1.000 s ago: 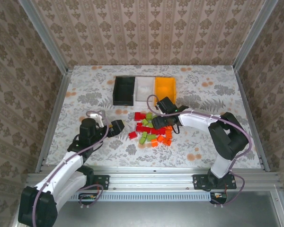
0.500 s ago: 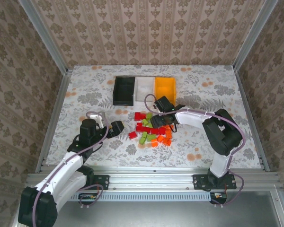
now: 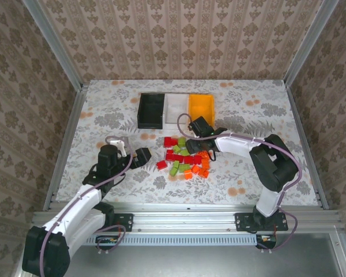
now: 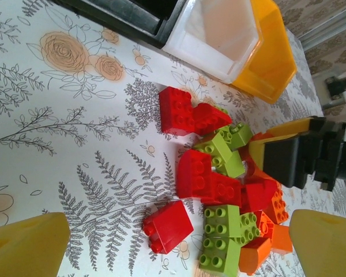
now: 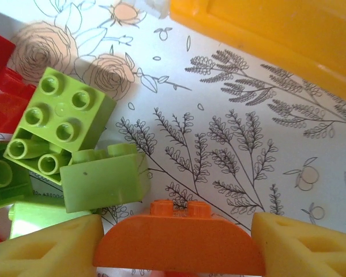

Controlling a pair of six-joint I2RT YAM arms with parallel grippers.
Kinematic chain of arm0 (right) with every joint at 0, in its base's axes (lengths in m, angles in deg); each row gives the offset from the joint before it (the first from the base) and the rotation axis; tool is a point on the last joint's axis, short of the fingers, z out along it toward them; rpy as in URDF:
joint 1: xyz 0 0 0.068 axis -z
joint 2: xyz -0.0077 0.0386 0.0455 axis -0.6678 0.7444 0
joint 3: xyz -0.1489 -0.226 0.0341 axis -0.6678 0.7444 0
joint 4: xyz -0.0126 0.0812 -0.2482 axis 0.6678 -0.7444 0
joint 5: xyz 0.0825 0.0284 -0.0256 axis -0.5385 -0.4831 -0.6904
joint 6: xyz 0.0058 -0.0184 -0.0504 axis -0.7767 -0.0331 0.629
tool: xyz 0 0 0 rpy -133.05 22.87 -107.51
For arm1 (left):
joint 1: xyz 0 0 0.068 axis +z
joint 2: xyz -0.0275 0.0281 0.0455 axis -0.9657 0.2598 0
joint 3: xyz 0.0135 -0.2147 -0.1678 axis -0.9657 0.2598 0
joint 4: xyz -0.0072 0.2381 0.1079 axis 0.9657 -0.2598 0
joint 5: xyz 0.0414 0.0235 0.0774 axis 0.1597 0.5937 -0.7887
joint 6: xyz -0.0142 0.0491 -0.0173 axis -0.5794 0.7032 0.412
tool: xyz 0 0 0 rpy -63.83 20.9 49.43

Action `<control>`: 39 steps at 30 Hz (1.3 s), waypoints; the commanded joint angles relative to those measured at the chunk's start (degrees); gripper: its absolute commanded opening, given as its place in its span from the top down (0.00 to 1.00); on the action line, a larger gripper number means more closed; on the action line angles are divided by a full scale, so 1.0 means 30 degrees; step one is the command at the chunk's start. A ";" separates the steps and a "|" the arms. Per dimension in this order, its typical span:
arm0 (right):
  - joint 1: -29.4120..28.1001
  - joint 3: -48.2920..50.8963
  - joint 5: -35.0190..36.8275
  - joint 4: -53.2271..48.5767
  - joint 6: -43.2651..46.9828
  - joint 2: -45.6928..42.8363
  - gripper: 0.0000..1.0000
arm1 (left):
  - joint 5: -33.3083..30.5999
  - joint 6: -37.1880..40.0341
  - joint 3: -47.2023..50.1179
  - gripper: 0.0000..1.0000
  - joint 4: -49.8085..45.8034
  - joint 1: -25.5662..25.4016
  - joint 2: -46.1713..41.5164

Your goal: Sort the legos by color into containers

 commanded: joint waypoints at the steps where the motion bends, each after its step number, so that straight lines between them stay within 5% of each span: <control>1: 0.0160 0.0296 0.0802 0.0341 -0.0128 -0.0841 0.32 | 0.0213 0.0013 -0.0412 0.00 0.0156 -0.0013 0.0354; 22: 0.0608 -0.0463 0.1897 0.0570 -0.0261 -0.2059 0.39 | 0.0550 0.0000 -0.1253 0.00 0.0993 -0.0085 0.2084; 28: 0.1582 -0.3078 0.2129 0.0216 0.0189 -0.0885 0.40 | 0.1297 -0.0986 -0.2403 0.00 0.3153 -0.0308 0.5279; 39: 0.3604 -0.9402 0.1916 -0.1110 0.1262 0.4561 0.40 | 0.4895 -0.5241 -0.4750 0.00 1.1835 -0.1169 1.3644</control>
